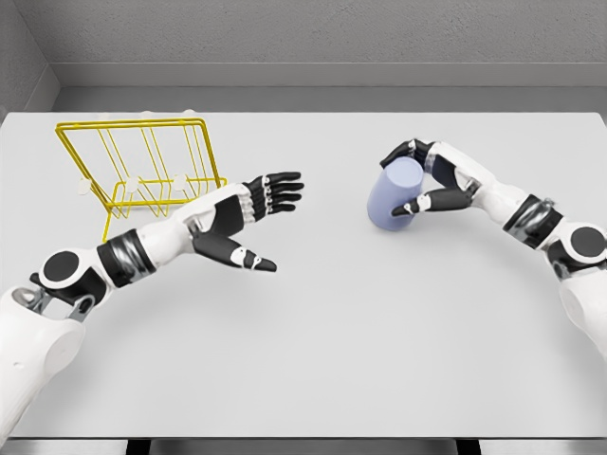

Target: Place the cup on the cup holder with both arms

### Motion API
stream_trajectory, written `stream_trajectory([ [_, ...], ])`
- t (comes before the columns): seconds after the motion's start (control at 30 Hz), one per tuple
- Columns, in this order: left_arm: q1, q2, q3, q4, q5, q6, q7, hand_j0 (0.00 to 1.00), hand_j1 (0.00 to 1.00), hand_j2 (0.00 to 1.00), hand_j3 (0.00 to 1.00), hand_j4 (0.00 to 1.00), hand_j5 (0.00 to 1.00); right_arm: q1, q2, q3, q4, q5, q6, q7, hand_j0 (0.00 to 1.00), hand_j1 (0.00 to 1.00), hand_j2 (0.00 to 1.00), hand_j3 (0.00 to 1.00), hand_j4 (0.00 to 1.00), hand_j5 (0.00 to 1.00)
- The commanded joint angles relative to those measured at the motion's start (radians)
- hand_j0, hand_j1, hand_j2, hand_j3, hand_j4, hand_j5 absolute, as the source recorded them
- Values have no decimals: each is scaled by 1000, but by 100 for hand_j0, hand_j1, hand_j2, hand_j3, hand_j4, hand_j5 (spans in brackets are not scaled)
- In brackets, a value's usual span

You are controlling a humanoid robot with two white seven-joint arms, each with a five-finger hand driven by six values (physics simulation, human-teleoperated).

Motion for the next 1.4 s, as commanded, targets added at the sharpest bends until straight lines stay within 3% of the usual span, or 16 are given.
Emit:
stream_trajectory([
  [0.0,0,-9,10,0,6,0,0,100,100,100,100,100,100,0,-6,30,-43,-9,1,0,43,43,43,43,43,43],
  [0.3,3,-25,22,14,-18,0,0,100,100,100,100,100,100,0,-3,91,-127,-12,-4,0,44,44,44,44,44,44],
  [0.37,8,-27,47,14,-55,0,0,100,100,100,100,100,100,3,1,100,-147,-12,-4,0,44,44,44,44,44,44],
  [0.97,31,-48,61,22,-66,4,0,100,100,100,100,100,100,23,27,163,-152,-11,-36,0,44,44,44,44,44,44],
  [1.0,32,-50,61,18,-66,3,0,100,100,100,100,100,100,23,28,163,-152,-11,-36,0,46,46,46,46,46,46],
  [1.07,37,-51,61,15,-67,1,0,100,100,100,100,100,100,23,31,163,-150,-11,-36,0,60,60,60,60,60,60],
  [1.1,37,-51,62,17,-66,1,0,100,100,100,100,100,100,25,31,163,-150,-9,-39,0,69,69,69,69,69,69],
  [1.17,37,-55,74,15,-67,3,0,100,100,100,100,100,100,26,31,168,-144,-6,-128,0,91,91,91,91,91,91],
  [1.2,37,-85,76,5,-96,1,0,100,100,100,100,100,100,26,31,169,-143,-5,-130,0,96,96,96,96,96,96],
  [1.27,64,-111,102,-8,-116,-97,0,100,100,100,100,100,100,26,30,171,-143,-3,-130,0,100,100,100,100,100,100],
  [1.37,66,-110,137,-5,-116,-100,0,100,100,100,100,100,100,25,24,169,-143,-3,-130,0,100,100,100,100,100,100],
])
